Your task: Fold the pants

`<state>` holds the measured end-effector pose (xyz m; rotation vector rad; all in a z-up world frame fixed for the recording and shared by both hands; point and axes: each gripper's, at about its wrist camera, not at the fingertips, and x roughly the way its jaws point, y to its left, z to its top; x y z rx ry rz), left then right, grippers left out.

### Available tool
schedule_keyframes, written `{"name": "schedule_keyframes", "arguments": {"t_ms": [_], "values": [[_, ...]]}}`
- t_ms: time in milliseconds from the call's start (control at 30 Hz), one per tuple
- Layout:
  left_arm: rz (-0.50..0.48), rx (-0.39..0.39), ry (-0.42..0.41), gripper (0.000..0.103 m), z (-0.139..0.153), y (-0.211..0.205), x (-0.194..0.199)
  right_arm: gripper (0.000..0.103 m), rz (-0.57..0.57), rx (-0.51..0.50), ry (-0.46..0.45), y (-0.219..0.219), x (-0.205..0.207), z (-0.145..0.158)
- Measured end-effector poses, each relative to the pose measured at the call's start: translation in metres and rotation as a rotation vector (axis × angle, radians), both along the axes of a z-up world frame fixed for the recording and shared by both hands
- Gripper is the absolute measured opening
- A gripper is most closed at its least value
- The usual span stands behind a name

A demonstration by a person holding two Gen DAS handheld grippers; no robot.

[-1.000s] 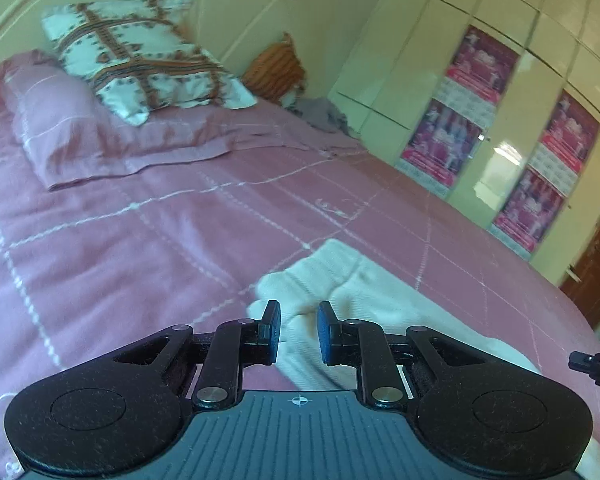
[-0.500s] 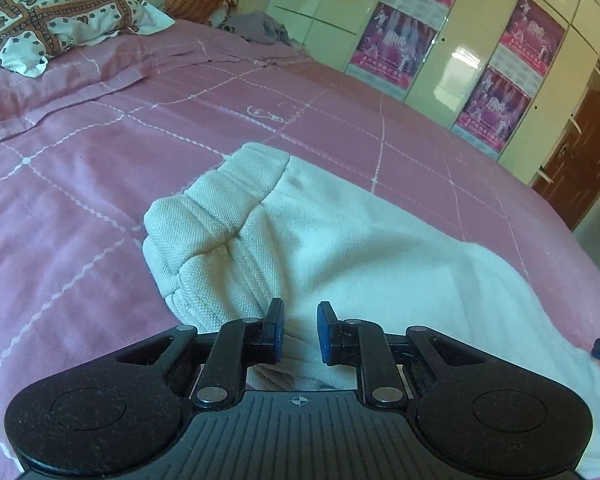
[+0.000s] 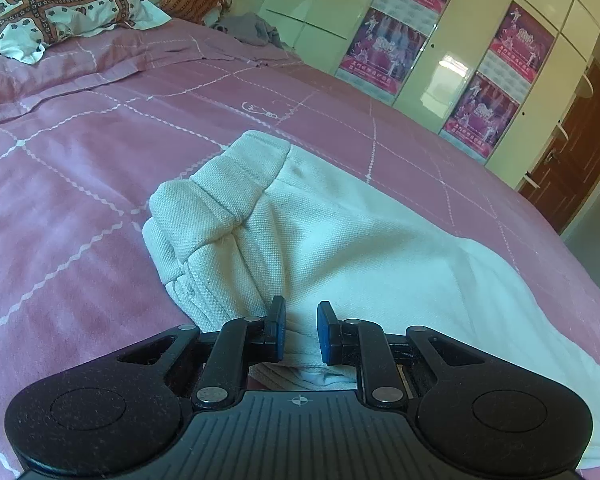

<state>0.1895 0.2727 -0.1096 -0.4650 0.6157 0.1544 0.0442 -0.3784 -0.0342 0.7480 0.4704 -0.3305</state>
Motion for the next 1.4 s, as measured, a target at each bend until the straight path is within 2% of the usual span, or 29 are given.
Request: {"name": "schedule_keyframes", "arguments": {"t_ms": [133, 333, 433, 500, 533, 600, 667, 733, 767, 800, 833, 867, 933, 1033, 1067, 1100, 1133, 1167, 1233, 1333, 1400], "values": [[-0.003, 0.017, 0.008, 0.018, 0.001, -0.002, 0.002, 0.036, -0.090, 0.089, 0.036, -0.027, -0.023, -0.026], [-0.006, 0.003, 0.005, 0.018, 0.001, 0.001, 0.000, 0.031, -0.135, 0.191, 0.015, -0.032, -0.012, -0.054], [-0.004, 0.010, 0.003, 0.018, 0.001, -0.001, 0.000, 0.028, -0.118, 0.171, -0.009, -0.026, -0.014, -0.053], [-0.004, 0.018, 0.001, 0.018, 0.000, -0.002, -0.001, 0.025, -0.097, 0.164, 0.027, -0.024, -0.007, -0.057], [-0.005, 0.022, 0.000, 0.018, 0.000, -0.002, -0.001, 0.007, -0.095, 0.164, 0.048, -0.025, -0.005, -0.058], [-0.008, 0.031, 0.003, 0.018, 0.001, -0.003, 0.000, 0.006, -0.088, 0.126, 0.033, -0.022, -0.007, -0.048], [-0.009, 0.036, 0.002, 0.018, 0.001, -0.004, -0.001, 0.005, -0.092, 0.076, -0.057, -0.013, -0.017, -0.031], [-0.007, 0.039, -0.004, 0.018, 0.001, -0.005, -0.002, 0.007, -0.152, 0.087, -0.008, -0.015, -0.016, -0.037], [-0.007, 0.040, -0.005, 0.018, 0.001, -0.005, -0.002, 0.010, -0.173, 0.128, 0.056, -0.020, -0.011, -0.048], [-0.008, 0.041, -0.005, 0.018, 0.001, -0.005, -0.002, 0.012, -0.177, 0.172, 0.062, -0.023, -0.011, -0.054], [-0.009, 0.041, -0.006, 0.018, 0.001, -0.004, -0.002, 0.025, -0.180, 0.196, 0.033, -0.023, -0.015, -0.056], [-0.009, 0.040, -0.008, 0.018, 0.001, -0.004, -0.003, 0.044, -0.181, 0.185, 0.007, -0.019, -0.022, -0.052], [-0.007, 0.041, -0.012, 0.018, 0.000, -0.005, -0.003, 0.072, -0.217, 0.157, -0.013, -0.014, -0.034, -0.046], [-0.007, 0.051, -0.014, 0.018, 0.000, -0.006, -0.003, 0.066, -0.206, 0.197, 0.005, -0.015, -0.035, -0.056], [-0.007, 0.053, -0.014, 0.018, 0.000, -0.007, -0.004, 0.058, -0.186, 0.198, 0.031, -0.015, -0.028, -0.060], [-0.007, 0.055, -0.014, 0.018, 0.000, -0.007, -0.004, 0.048, -0.159, 0.177, 0.061, -0.014, -0.020, -0.059], [-0.007, 0.056, -0.014, 0.018, 0.000, -0.007, -0.004, 0.012, -0.107, 0.164, 0.077, -0.012, -0.008, -0.058], [-0.007, 0.060, -0.014, 0.018, 0.001, -0.008, -0.004, 0.007, -0.039, 0.172, 0.097, -0.011, 0.002, -0.060], [-0.008, 0.072, -0.013, 0.018, 0.001, -0.009, -0.004, 0.006, -0.001, 0.072, 0.139, -0.002, 0.016, -0.049], [-0.009, 0.096, -0.012, 0.018, 0.002, -0.014, -0.004, 0.005, 0.029, -0.044, -0.026, 0.012, -0.001, -0.005], [-0.012, 0.114, -0.012, 0.018, 0.003, -0.016, -0.004, 0.005, 0.020, -0.085, -0.109, 0.015, -0.015, 0.004]]}}
